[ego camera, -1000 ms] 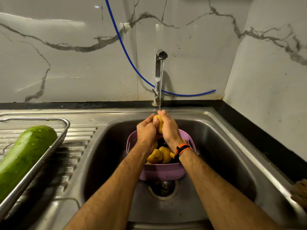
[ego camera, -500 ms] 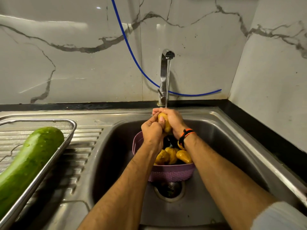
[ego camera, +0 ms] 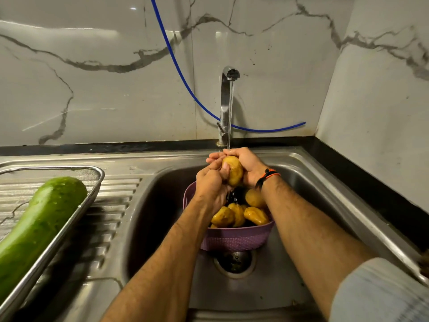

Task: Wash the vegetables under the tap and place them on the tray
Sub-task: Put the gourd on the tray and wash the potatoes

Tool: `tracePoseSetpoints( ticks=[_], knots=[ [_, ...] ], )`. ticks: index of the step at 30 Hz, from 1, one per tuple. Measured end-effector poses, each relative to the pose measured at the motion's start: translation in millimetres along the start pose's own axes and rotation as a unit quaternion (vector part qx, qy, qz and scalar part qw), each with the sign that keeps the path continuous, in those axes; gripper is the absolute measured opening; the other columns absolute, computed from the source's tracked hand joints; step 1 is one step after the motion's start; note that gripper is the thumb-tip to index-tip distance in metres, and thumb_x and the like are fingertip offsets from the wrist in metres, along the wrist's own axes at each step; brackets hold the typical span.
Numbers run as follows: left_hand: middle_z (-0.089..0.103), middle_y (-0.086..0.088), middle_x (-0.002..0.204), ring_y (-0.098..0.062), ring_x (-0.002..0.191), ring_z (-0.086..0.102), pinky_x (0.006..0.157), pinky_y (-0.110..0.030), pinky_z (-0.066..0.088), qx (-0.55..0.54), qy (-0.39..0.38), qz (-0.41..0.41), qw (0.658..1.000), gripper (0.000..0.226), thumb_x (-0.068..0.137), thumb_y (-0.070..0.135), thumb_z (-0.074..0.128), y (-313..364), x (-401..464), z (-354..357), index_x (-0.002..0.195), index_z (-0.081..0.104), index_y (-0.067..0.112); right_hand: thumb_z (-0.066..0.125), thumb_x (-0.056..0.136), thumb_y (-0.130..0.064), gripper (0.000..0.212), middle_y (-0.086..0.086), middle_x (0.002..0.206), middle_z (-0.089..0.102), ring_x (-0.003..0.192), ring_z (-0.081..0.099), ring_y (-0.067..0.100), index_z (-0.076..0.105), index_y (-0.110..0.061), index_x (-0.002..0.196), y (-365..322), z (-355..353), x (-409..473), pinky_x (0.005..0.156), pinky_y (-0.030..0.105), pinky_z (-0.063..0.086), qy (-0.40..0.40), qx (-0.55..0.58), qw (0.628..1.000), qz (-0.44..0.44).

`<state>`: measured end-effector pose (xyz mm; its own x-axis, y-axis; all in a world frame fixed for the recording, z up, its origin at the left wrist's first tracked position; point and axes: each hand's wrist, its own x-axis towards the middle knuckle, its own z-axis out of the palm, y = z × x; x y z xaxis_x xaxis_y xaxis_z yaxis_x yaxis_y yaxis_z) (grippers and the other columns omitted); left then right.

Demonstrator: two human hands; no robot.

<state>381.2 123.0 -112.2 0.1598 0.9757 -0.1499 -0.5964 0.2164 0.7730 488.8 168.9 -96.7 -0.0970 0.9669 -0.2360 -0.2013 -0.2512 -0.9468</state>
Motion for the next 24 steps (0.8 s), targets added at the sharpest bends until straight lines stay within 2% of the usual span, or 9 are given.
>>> tracePoseSetpoints(
  ticks=[3,6,10,13,16,18,20,22,24],
  knots=[
    [0.058,-0.018,0.131,-0.035,0.123,0.056,0.096,-0.054,0.053,-0.022,0.027,-0.013,0.999,0.033,0.102,0.001,0.044,0,1,1,0.129,0.06,0.009,0.051,0.099,-0.035,0.032,0.016,0.121,0.067,0.111,0.064,0.028,0.07,-0.011,0.107,13,8,-2,0.101,0.045,0.05,0.1,0.017,0.995,-0.026],
    [0.056,-0.018,0.131,-0.035,0.12,0.057,0.085,-0.048,0.056,-0.016,0.056,-0.025,0.998,0.034,0.104,0.008,0.045,2,2,-3,0.136,0.055,0.01,0.051,0.099,-0.04,0.034,0.016,0.114,0.065,0.107,0.063,0.029,0.061,-0.012,0.115,21,13,-12,0.097,0.049,0.052,0.142,0.032,0.989,-0.011],
    [0.059,-0.018,0.125,-0.033,0.112,0.061,0.075,-0.045,0.059,-0.005,0.046,-0.051,0.998,0.033,0.105,0.011,0.044,2,0,-7,0.135,0.055,0.009,0.052,0.099,-0.032,0.036,0.019,0.115,0.065,0.108,0.064,0.031,0.06,-0.005,0.122,30,15,-27,0.098,0.048,0.051,0.158,0.08,0.984,-0.019],
    [0.062,-0.016,0.11,-0.032,0.104,0.063,0.081,-0.047,0.057,0.005,0.033,-0.05,0.998,0.022,0.105,0.011,0.042,2,-3,-5,0.113,0.062,0.01,0.05,0.1,-0.027,0.032,0.02,0.113,0.066,0.103,0.065,0.029,0.062,-0.004,0.118,33,14,-37,0.086,0.041,0.056,0.164,0.13,0.977,-0.037],
    [0.061,-0.018,0.106,-0.035,0.11,0.061,0.095,-0.051,0.053,-0.004,0.016,-0.063,0.998,0.02,0.105,0.012,0.041,4,-4,-5,0.099,0.061,0.011,0.047,0.101,-0.023,0.03,0.017,0.113,0.067,0.103,0.065,0.027,0.063,-0.004,0.117,34,9,-42,0.08,0.035,0.056,0.147,0.164,0.974,-0.052],
    [0.063,-0.02,0.11,-0.035,0.113,0.061,0.095,-0.049,0.054,0.008,0.01,-0.064,0.998,0.016,0.103,0.016,0.049,4,-2,-7,0.104,0.062,0.008,0.046,0.101,-0.02,0.031,0.018,0.114,0.068,0.106,0.064,0.028,0.064,-0.002,0.117,36,7,-42,0.087,0.037,0.055,0.13,0.165,0.976,-0.054],
    [0.064,-0.019,0.116,-0.031,0.108,0.064,0.087,-0.043,0.058,0.034,0.008,-0.048,0.998,0.023,0.098,0.014,0.06,5,-3,-7,0.119,0.061,0.007,0.047,0.099,-0.017,0.028,0.016,0.113,0.069,0.106,0.064,0.027,0.066,-0.003,0.113,35,6,-44,0.09,0.038,0.054,0.116,0.163,0.978,-0.053],
    [0.064,-0.015,0.114,-0.028,0.1,0.065,0.079,-0.04,0.059,0.064,0.013,-0.023,0.998,0.041,0.091,0.004,0.067,9,-7,-9,0.13,0.057,0.011,0.046,0.097,-0.016,0.027,0.012,0.11,0.07,0.104,0.064,0.025,0.068,-0.006,0.109,34,6,-45,0.082,0.035,0.054,0.103,0.145,0.983,-0.048],
    [0.063,-0.01,0.109,-0.026,0.098,0.065,0.078,-0.04,0.06,0.145,0.012,-0.004,0.989,0.05,0.086,-0.002,0.071,15,-17,-13,0.13,0.057,0.016,0.046,0.096,-0.017,0.029,0.009,0.104,0.071,0.096,0.064,0.022,0.069,-0.006,0.11,33,9,-49,0.078,0.033,0.052,0.1,0.105,0.988,-0.048]
  ],
)
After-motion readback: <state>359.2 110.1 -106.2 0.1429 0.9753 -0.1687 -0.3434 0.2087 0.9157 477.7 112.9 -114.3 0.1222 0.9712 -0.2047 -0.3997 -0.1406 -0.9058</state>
